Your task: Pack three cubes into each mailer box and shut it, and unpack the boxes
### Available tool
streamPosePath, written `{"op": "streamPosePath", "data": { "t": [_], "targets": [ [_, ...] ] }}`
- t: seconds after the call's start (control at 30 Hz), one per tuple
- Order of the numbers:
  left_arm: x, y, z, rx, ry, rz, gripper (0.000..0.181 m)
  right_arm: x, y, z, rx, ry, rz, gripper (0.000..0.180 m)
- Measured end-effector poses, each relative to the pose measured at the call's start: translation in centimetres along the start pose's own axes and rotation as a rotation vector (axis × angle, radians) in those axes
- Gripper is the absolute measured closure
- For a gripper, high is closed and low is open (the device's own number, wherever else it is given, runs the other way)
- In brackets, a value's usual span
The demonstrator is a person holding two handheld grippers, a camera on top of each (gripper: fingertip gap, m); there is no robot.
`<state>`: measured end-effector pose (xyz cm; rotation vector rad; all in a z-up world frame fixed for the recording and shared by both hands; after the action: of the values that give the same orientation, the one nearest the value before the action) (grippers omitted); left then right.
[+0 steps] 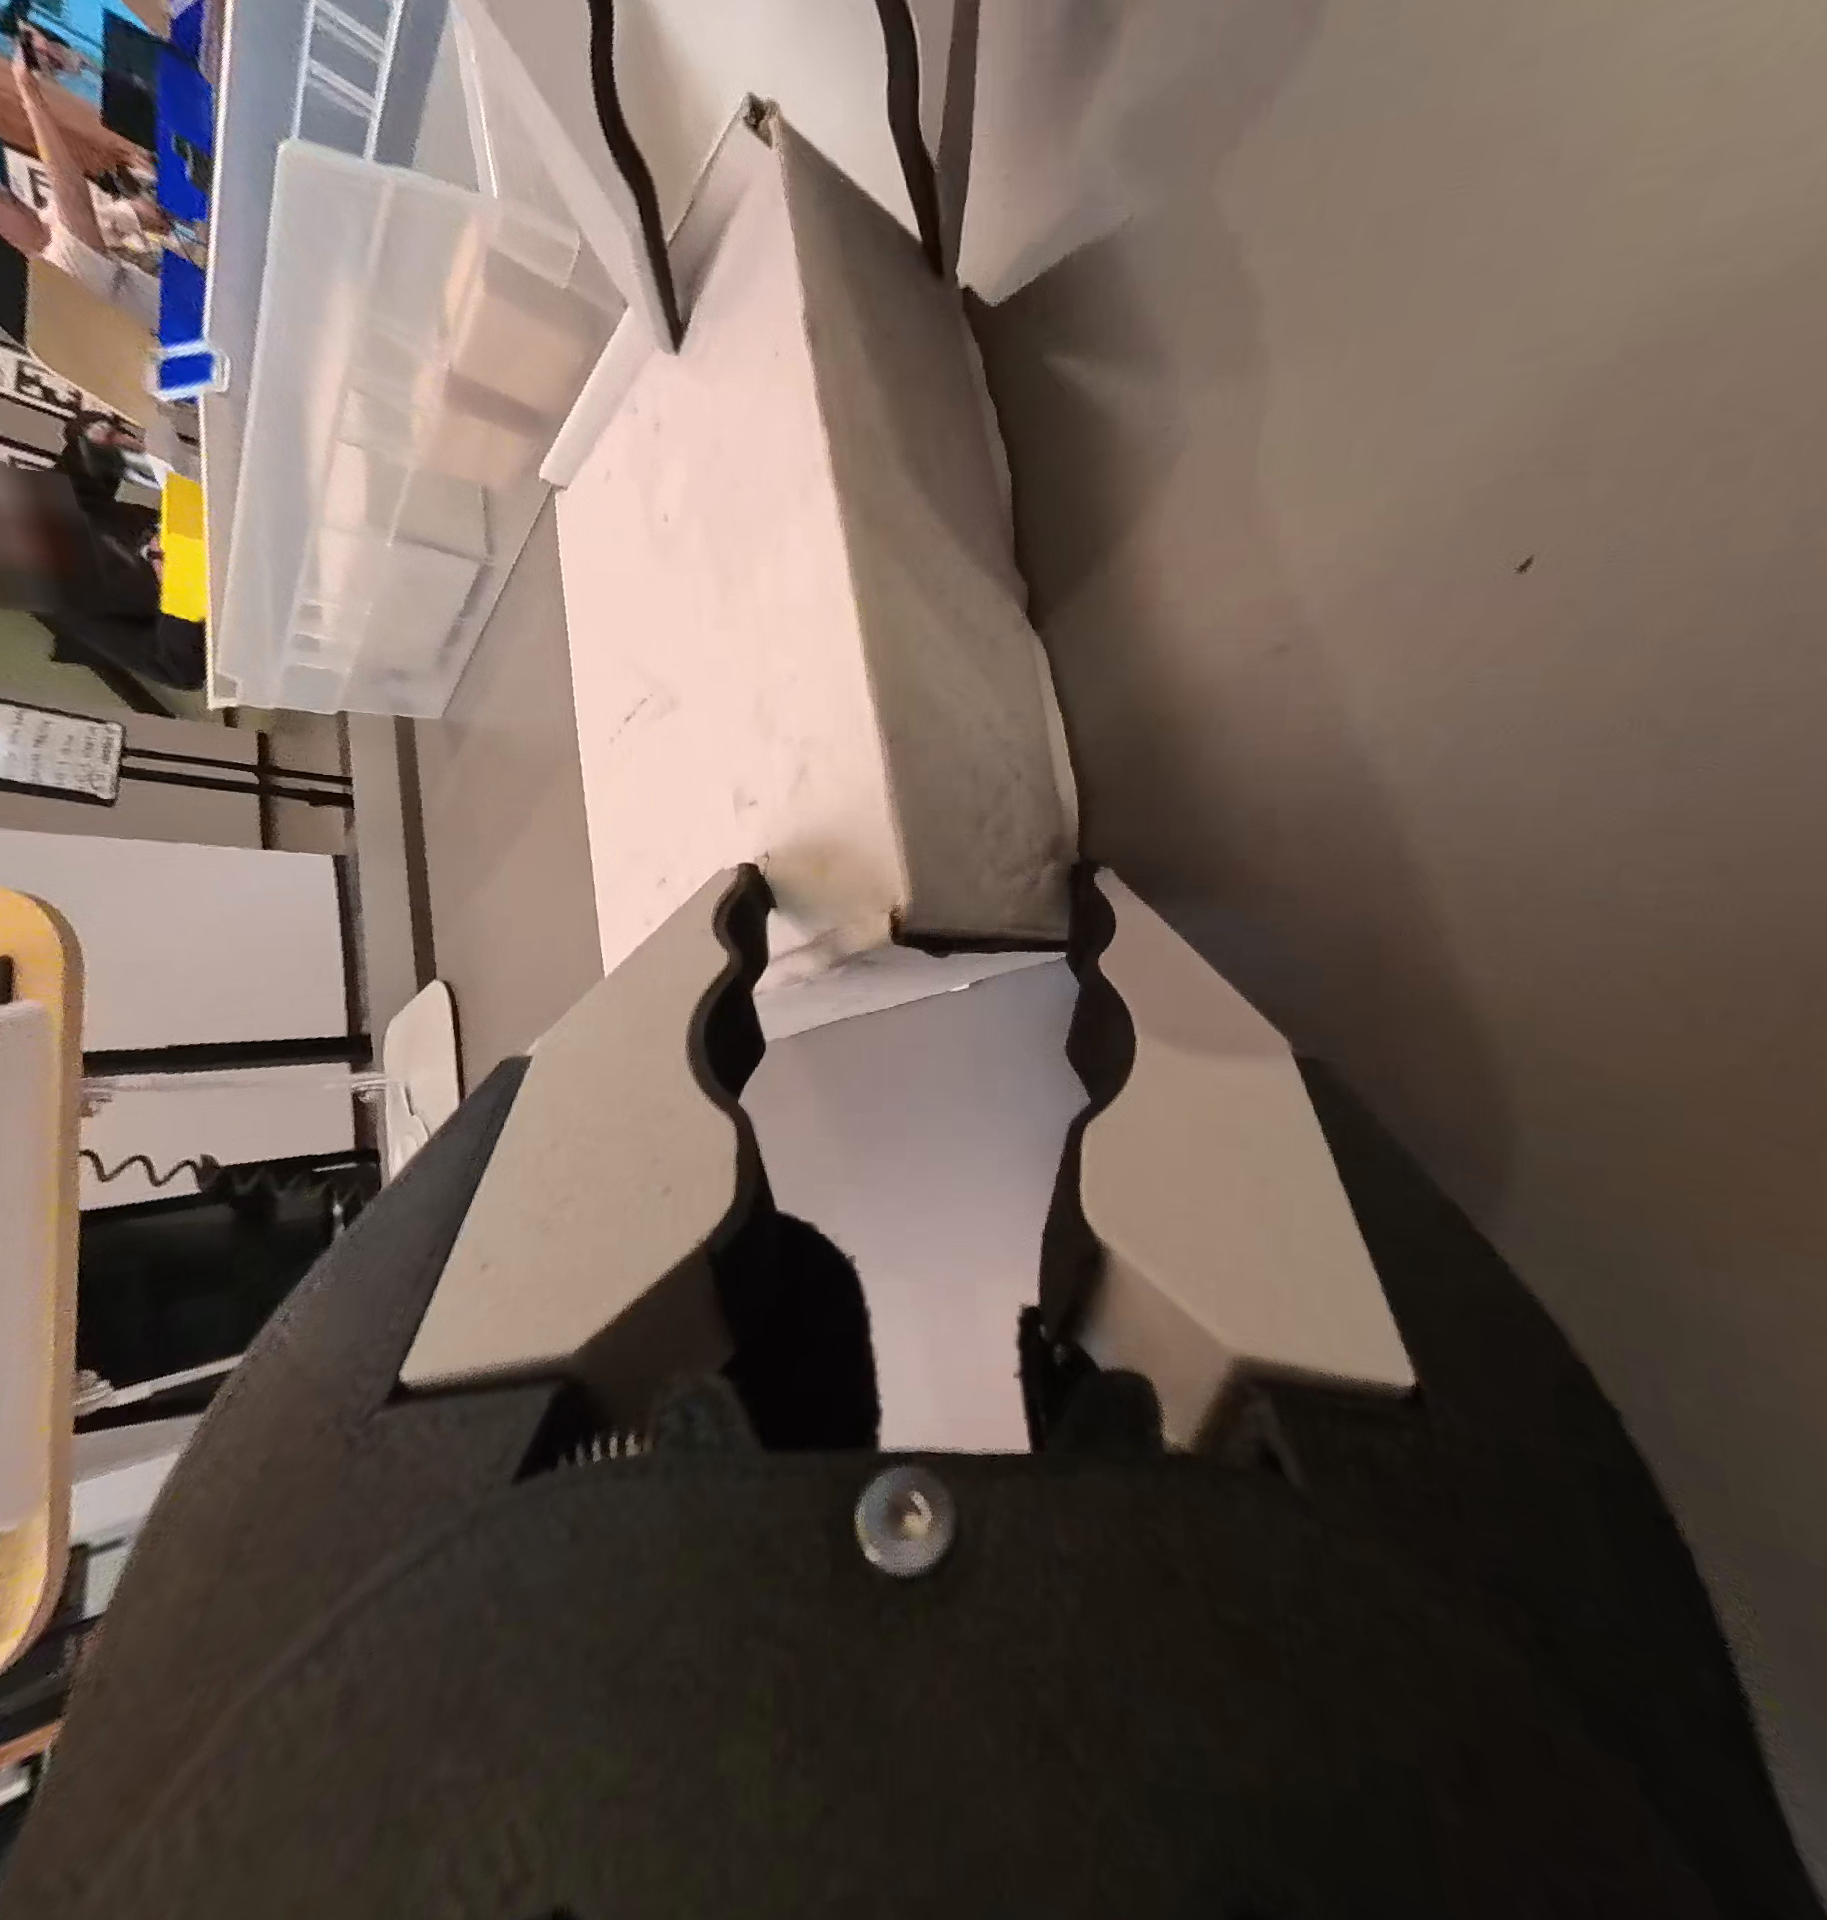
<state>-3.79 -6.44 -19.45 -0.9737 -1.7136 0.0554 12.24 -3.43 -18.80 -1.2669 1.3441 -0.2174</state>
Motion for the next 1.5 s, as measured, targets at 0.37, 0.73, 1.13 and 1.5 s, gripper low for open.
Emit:
{"op": "streamPosePath", "data": {
  "t": [0.37, 0.73, 1.13, 1.5],
  "targets": [
    [0.0, 0.3, -0.8, 0.050, -0.046, -0.022, 0.121, -2.6, -0.8, -2.8, -0.042, 0.228, -0.126, 0.112],
    [0.8, 0.3, -0.4, 0.006, -0.281, -0.038, 0.118, -5.1, 5.3, -4.7, 0.137, 0.214, -0.312, 0.069],
    [2.3, 0.1, 2.1, -0.030, -0.412, -0.117, 0.123, -6.6, 6.2, -4.9, 0.175, 0.234, -0.374, 0.063],
    [2.4, 0.5, 2.1, -0.067, -0.387, -0.133, 0.132, -8.9, 7.2, -4.6, 0.212, 0.185, -0.393, 0.059]
  ]
}}
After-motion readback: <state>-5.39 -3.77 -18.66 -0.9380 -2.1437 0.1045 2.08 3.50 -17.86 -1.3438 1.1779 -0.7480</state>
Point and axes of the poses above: each gripper's, where its closed fingertips meet, y out along the fingers, z out of its underside, x = y × z across the jaws, the point moved 4 cm from there along -y, back along the fingers, and after that the axes turned 7 degrees about -z, right-handed, at the moved point
